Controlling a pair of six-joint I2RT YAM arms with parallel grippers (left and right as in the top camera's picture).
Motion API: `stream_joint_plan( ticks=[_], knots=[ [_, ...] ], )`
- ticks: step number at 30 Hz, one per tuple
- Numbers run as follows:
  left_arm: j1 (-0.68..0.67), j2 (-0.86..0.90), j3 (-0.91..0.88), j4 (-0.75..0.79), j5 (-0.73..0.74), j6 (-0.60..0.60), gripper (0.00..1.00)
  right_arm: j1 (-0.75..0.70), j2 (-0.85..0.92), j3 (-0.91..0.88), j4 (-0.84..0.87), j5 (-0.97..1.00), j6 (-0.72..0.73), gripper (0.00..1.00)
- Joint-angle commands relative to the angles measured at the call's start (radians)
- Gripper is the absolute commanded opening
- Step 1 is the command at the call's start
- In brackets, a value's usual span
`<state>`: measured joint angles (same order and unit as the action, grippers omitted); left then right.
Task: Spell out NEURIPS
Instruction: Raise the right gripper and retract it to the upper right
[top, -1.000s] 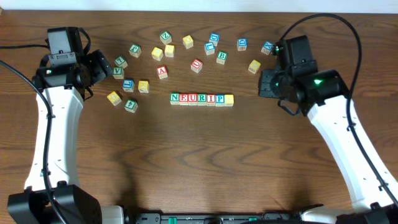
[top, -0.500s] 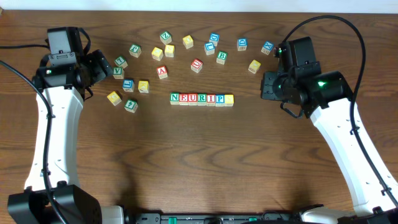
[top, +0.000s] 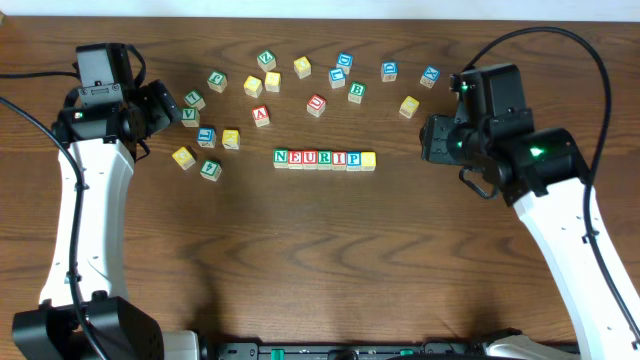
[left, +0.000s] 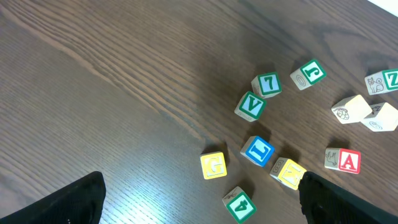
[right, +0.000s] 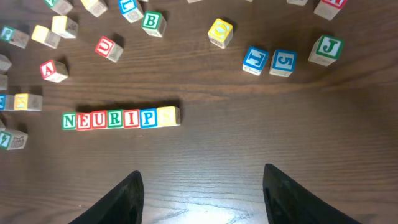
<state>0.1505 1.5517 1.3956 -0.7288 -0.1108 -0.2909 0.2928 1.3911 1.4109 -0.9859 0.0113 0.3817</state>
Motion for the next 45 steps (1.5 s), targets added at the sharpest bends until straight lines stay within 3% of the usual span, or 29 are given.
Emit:
stream_joint_plan(
  ticks=[1, 17, 19, 20, 45],
  knots=[
    [0.003, 0.008, 0.013, 0.0, -0.006, 0.002, 0.98, -0.006, -0.034, -0.001, -0.01, -0.008, -0.005, 0.57],
    [0.003, 0.008, 0.013, 0.0, -0.006, 0.002, 0.98, -0.006, -0.123, -0.001, -0.001, -0.051, -0.005, 0.76],
    [0.003, 0.008, 0.013, 0.0, -0.006, 0.002, 0.98, -0.006, -0.143, -0.001, -0.001, -0.051, -0.005, 0.85],
    [0.003, 0.008, 0.013, 0.0, -0.006, 0.002, 0.98, -0.006, -0.153, -0.001, -0.001, -0.051, -0.005, 0.99],
    [0.003, 0.008, 0.013, 0.0, -0.006, 0.002, 0.98, -0.004, -0.222, -0.001, -0.047, -0.002, -0.005, 0.99]
  ],
)
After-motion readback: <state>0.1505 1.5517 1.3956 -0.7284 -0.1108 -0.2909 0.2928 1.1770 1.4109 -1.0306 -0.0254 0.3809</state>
